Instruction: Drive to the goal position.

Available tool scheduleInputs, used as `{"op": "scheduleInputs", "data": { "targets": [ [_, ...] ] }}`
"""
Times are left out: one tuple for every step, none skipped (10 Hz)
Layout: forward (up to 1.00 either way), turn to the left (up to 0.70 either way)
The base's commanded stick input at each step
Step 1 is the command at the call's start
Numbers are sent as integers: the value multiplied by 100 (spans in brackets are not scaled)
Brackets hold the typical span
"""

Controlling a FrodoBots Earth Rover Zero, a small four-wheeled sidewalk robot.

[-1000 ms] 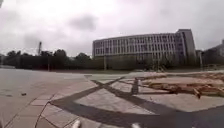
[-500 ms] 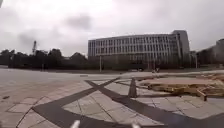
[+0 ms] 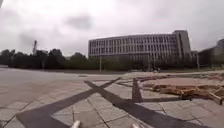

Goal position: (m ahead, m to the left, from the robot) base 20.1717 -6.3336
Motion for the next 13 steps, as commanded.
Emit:
{"op": "scheduleInputs", "data": {
  "targets": [
    [70,0],
    [70,0],
    [70,0],
    [70,0],
    [70,0],
    [70,0],
    [70,0],
    [70,0],
    [70,0],
    [70,0],
    [70,0],
    [70,0],
    [70,0]
  ]
}}
